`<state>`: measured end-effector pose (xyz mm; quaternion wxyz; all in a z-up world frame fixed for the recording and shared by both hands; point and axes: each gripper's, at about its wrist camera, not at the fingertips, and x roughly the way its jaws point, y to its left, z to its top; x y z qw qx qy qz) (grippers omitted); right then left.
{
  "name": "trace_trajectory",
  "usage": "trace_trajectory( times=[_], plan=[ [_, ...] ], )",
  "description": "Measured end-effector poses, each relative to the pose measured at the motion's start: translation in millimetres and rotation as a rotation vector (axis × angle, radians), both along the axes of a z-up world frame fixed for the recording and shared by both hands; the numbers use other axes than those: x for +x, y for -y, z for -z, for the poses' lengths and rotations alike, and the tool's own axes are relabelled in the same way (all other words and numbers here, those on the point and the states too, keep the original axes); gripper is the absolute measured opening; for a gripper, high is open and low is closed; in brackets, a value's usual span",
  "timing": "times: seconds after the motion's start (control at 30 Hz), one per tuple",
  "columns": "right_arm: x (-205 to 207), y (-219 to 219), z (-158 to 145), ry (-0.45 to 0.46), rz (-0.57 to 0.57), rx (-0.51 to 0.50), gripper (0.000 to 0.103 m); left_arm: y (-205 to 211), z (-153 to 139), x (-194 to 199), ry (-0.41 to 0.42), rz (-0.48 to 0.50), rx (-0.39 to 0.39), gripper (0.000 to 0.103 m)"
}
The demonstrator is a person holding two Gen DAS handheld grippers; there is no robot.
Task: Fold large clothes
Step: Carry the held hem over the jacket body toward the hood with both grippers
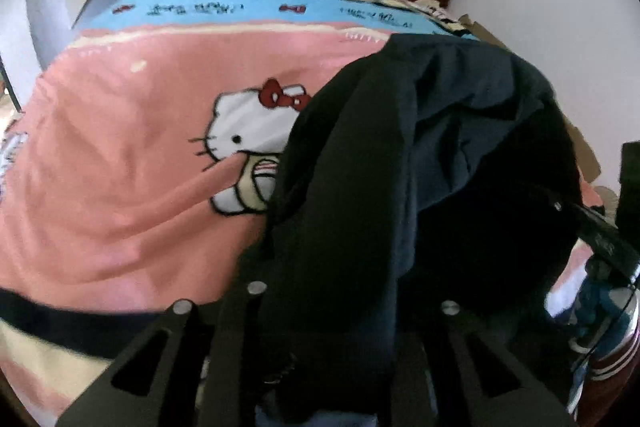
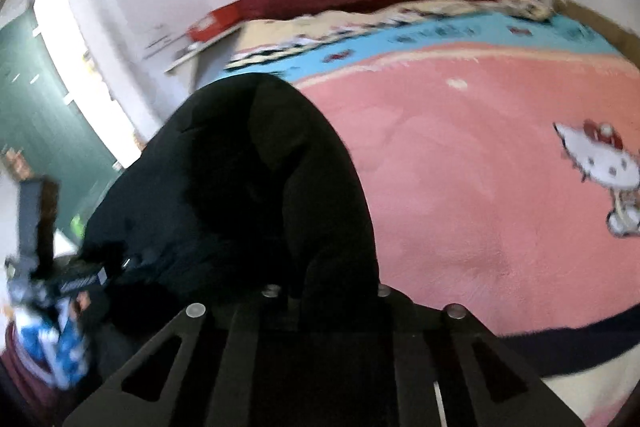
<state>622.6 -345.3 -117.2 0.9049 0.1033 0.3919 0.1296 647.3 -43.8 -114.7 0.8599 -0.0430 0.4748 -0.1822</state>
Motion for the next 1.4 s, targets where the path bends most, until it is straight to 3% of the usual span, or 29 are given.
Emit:
trace_trajectory(
  times=[0.17,0.3,0.43,0.53,0.67,0.83,0.97,1.23,1.4],
  plan=[
    [-74,-15,-49,0.054,-0.119,-0.016,0.011,-34,-39,-66,0.031,0.005,-0.086,0.014],
    [-159,-16,-78,0.116,-0.189,0.046,0.011,-63,-61,-149,0.096,0.028,-0.141,0.014],
    [-235,-17,-89,0.161,-0.213,0.116,0.011,-80,-68,-225,0.147,0.051,-0.17,0.014],
    [-285,-19,-90,0.178,-0.215,0.137,0.011,-84,-62,-275,0.184,0.077,-0.14,0.014],
    [-328,-23,-68,0.121,-0.192,0.117,0.011,-81,-45,-310,0.181,0.111,-0.116,0.014],
    [-353,-34,-34,0.059,-0.188,0.026,0.012,-74,-29,-330,0.202,0.144,-0.08,0.014],
    [-343,-36,-21,0.015,-0.174,0.0,0.012,-70,-28,-326,0.18,0.135,-0.047,0.014],
    [-333,-42,-62,-0.058,-0.11,-0.031,0.014,-73,-48,-302,0.09,0.079,-0.088,0.014],
    [-337,-54,-88,-0.103,-0.031,-0.039,0.015,-75,-64,-308,0.106,0.054,-0.079,0.014]
  ],
)
